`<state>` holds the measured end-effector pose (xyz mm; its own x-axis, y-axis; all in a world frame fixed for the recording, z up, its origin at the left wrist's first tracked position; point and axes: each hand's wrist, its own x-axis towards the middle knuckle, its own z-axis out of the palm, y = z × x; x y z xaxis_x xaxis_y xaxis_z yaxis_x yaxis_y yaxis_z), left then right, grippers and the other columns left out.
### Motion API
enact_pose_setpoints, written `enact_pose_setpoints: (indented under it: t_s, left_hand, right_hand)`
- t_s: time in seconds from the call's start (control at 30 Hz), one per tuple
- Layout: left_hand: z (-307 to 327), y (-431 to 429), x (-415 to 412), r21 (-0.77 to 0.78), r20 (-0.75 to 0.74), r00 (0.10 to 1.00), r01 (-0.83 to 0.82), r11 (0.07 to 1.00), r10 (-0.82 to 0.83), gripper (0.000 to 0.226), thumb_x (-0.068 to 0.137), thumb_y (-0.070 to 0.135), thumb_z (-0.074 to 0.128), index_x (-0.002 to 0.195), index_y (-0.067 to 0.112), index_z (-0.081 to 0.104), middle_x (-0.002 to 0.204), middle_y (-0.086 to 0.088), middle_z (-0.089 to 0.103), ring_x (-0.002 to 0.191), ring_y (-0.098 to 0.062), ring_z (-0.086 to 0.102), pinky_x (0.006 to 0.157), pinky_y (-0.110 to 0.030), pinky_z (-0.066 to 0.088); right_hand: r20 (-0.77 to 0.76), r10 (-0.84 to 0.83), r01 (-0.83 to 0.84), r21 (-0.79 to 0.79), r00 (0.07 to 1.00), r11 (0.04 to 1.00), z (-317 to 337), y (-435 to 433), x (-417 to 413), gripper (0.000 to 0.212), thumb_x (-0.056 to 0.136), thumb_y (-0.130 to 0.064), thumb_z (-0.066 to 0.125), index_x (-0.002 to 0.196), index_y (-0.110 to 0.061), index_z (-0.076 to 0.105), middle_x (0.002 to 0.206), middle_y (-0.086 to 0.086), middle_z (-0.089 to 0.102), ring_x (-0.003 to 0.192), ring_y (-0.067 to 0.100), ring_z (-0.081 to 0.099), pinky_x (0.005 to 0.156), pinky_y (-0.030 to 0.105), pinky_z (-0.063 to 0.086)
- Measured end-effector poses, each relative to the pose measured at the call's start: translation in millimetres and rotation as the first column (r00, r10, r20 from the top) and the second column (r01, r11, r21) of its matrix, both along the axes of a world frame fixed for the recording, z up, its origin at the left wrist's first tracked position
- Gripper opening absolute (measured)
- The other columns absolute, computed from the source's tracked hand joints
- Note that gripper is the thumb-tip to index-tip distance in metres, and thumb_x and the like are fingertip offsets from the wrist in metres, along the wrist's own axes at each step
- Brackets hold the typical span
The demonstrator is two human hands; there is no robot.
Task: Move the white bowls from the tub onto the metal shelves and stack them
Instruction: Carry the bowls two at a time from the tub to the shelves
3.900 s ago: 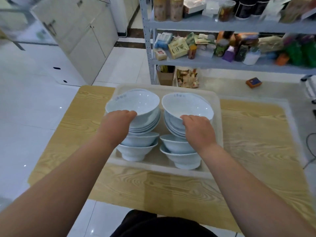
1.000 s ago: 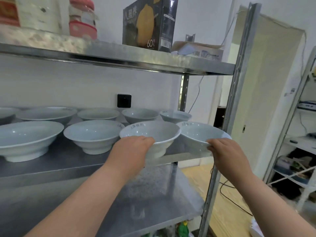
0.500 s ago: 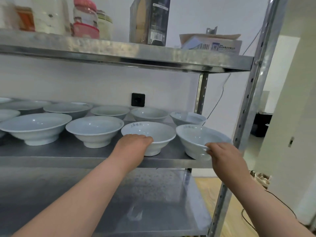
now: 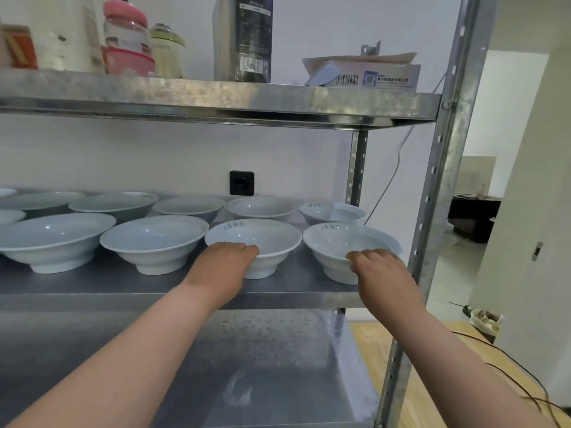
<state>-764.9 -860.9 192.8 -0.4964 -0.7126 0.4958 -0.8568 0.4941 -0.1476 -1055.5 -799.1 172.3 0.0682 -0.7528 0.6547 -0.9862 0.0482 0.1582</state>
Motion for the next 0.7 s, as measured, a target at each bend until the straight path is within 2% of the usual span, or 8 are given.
enact_pose_setpoints:
  t_s: [0.13,0.27,0.37,0.43,0.5,0.53,0.6,0.7]
  left_hand:
    - [-4.8,-6.4,-1.0,-0.025,-0.013,1.000,0.019,1.000,-0.020,0.031,0.073,-0.006,0.044,0.091,0.019,0.045,0.077,0.002,0.046,0.076,-0.025,0.047,0.060,-0.032,0.028]
    - [-5.2,-6.8,-5.2,-0.004,-0.004,1.000,-0.009,1.000,0.009,0.031,0.072,-0.007,0.044,0.089,0.019,0.040,0.077,0.001,0.043,0.077,-0.026,0.047,0.062,-0.032,0.026]
    - [-12.0,-10.9,-4.4,-0.096,0.001,1.000,0.003,0.995,-0.003,0.037,0.074,-0.002,0.056,0.106,0.015,0.058,0.086,-0.001,0.056,0.080,-0.026,0.050,0.068,-0.031,0.037]
    - [-20.1,-9.1,-2.4,-0.164,-0.017,0.998,0.051,0.985,-0.055,0.055,0.077,0.008,0.065,0.131,0.013,0.056,0.102,-0.003,0.063,0.092,-0.029,0.057,0.088,-0.038,0.047]
    - [-27.4,-4.4,-0.5,-0.126,-0.016,0.994,0.102,0.987,-0.105,0.067,0.085,0.015,0.059,0.148,0.018,0.038,0.123,-0.001,0.056,0.117,-0.027,0.051,0.110,-0.042,0.034]
    - [-30.1,-1.6,0.1,-0.091,-0.006,0.994,0.109,0.990,-0.110,0.069,0.088,0.018,0.054,0.152,0.023,0.029,0.131,0.001,0.050,0.127,-0.025,0.044,0.117,-0.043,0.024]
    - [-33.1,1.9,0.5,-0.061,0.026,0.995,0.095,0.994,-0.093,0.070,0.092,0.022,0.048,0.155,0.028,0.017,0.141,0.003,0.041,0.139,-0.024,0.031,0.121,-0.043,0.011]
    - [-29.9,5.6,0.1,-0.020,0.020,0.998,0.066,0.998,-0.065,0.070,0.095,0.023,0.044,0.156,0.031,0.009,0.151,0.001,0.033,0.146,-0.025,0.019,0.122,-0.042,0.002]
  right_hand:
    - [-0.011,0.005,-0.005,0.033,1.000,0.999,4.6,-3.1,6.3,0.048,0.051,0.007,0.073,0.094,-0.015,0.068,0.069,0.002,0.064,0.068,0.029,0.058,0.061,0.033,0.046]
    - [0.005,0.034,-0.034,0.073,0.999,0.997,7.9,-5.5,9.1,0.043,0.060,0.007,0.068,0.097,-0.014,0.066,0.075,0.005,0.066,0.074,0.031,0.059,0.067,0.034,0.045]
    - [0.003,0.041,-0.041,0.041,0.999,0.998,4.0,-8.3,8.8,0.046,0.067,0.000,0.069,0.111,-0.012,0.067,0.090,0.008,0.070,0.087,0.033,0.063,0.086,0.041,0.049]
    - [0.019,0.061,-0.062,0.041,0.998,0.997,-3.2,-5.3,8.6,0.054,0.078,-0.010,0.064,0.131,-0.015,0.057,0.118,0.008,0.067,0.114,0.034,0.058,0.105,0.051,0.042]
    - [0.005,0.081,-0.081,0.057,0.997,0.995,-9.8,0.2,8.8,0.059,0.086,-0.020,0.056,0.143,-0.022,0.043,0.139,0.005,0.055,0.133,0.033,0.044,0.113,0.056,0.030]
    - [-0.012,0.083,-0.082,0.066,0.996,0.994,-11.3,2.8,9.1,0.060,0.089,-0.023,0.054,0.146,-0.026,0.038,0.145,0.005,0.050,0.137,0.033,0.039,0.115,0.056,0.025]
    - [-0.027,0.077,-0.075,0.080,0.997,0.994,-11.9,5.1,10.1,0.062,0.090,-0.026,0.053,0.149,-0.028,0.032,0.150,0.005,0.044,0.141,0.033,0.033,0.116,0.055,0.019]
    - [-0.001,0.070,-0.070,0.115,0.998,0.991,-8.5,6.1,13.0,0.063,0.092,-0.029,0.051,0.151,-0.029,0.028,0.153,0.005,0.039,0.145,0.032,0.027,0.118,0.054,0.015]
